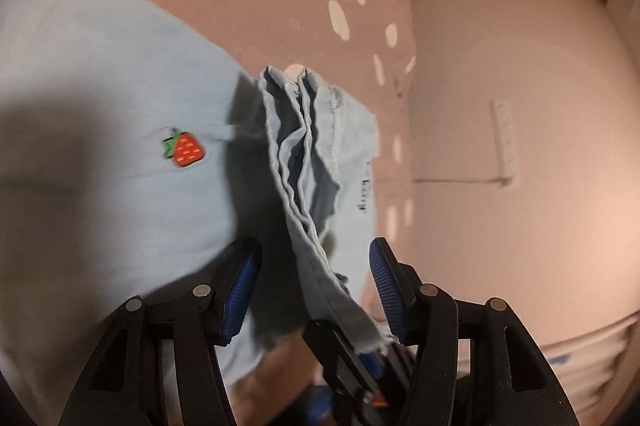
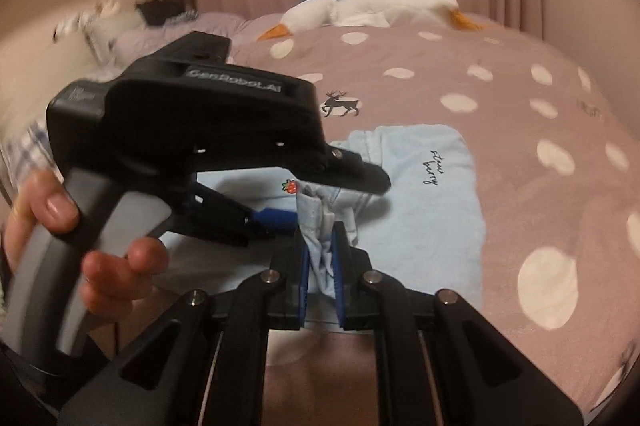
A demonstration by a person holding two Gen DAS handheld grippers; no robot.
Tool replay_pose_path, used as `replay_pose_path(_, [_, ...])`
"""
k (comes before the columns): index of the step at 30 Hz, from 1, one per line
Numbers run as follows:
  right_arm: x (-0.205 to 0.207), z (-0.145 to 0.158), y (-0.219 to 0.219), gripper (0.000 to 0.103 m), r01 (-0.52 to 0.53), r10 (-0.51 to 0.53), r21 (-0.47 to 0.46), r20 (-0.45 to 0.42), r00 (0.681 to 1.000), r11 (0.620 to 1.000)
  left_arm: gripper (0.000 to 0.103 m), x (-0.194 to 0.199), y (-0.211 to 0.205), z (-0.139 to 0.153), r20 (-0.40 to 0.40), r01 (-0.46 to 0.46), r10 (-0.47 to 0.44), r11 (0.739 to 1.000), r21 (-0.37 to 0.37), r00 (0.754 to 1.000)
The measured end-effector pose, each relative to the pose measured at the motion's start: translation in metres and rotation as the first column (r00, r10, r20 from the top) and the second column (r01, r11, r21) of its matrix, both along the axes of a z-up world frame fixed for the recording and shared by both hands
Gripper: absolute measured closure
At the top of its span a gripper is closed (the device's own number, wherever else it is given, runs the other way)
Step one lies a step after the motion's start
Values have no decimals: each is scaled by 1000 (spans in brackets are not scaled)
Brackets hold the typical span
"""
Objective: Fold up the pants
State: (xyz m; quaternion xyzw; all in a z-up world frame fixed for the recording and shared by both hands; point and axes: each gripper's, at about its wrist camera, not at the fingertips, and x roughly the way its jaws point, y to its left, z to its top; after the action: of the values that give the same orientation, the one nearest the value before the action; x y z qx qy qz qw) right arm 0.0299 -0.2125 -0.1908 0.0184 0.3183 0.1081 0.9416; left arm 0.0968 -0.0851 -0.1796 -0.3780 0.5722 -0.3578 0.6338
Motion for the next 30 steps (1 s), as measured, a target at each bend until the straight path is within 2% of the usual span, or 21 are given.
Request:
replay_pose_path(2, [1,0,4,91,-15,15,-7,-5,1000,1000,49,-1,10,2,0,-3,3,999,-50,1000])
replay_pose_path(4, [2,0,7,91,-54,54,14,-24,998,998,49,-2,17,7,17,-1,1,1000,-21,1000])
replay_pose_path(6, [-5,2,18,91,-100,100,2,-3,995,995,49,-2,21,9,36,-6,5,1000,11,999])
replay_pose_path(7, [-7,5,26,91,-130,130,-11,11,991,991,59,-5,28,11,50,-21,19,999,34,999])
replay_pose_path(8, [-9,6,30,91,-144,145,-18,19,989,989,74,-4,31,11,61,-37,34,998,54,998])
replay_pose_path(11, [-10,6,46,91,-166,167,-63,13,986,984,94,-5,48,16,100,-92,80,989,118,992])
replay_pose_path(13, [-6,5,54,91,-188,189,-72,4,982,979,94,-9,64,23,144,-126,103,978,166,984])
replay_pose_path(16, [-5,8,68,91,-238,239,-70,6,971,969,96,-13,86,37,221,-177,132,964,199,966])
replay_pose_path(19, [-2,16,93,90,-302,306,-89,26,952,949,96,-18,110,48,280,-239,161,933,270,946])
replay_pose_path(22, [4,14,119,90,-357,357,-60,0,934,932,96,-19,129,48,306,-277,180,908,315,935])
replay_pose_path(23, [6,12,123,90,-365,365,-52,-11,931,929,96,-19,133,45,313,-288,175,884,367,934])
replay_pose_path(25, [12,-1,140,85,-380,376,-55,-71,924,923,96,-17,144,37,320,-317,171,815,486,932])
replay_pose_path(27, [17,-17,146,66,-399,392,-8,-164,905,917,96,-18,155,31,305,-332,193,792,512,933])
replay_pose_path(28, [18,-22,144,66,-403,402,33,-192,895,914,96,-19,160,30,299,-336,203,792,510,932])
replay_pose_path(30, [16,-19,130,69,-392,406,107,-190,894,914,96,-23,169,35,311,-361,227,792,493,923])
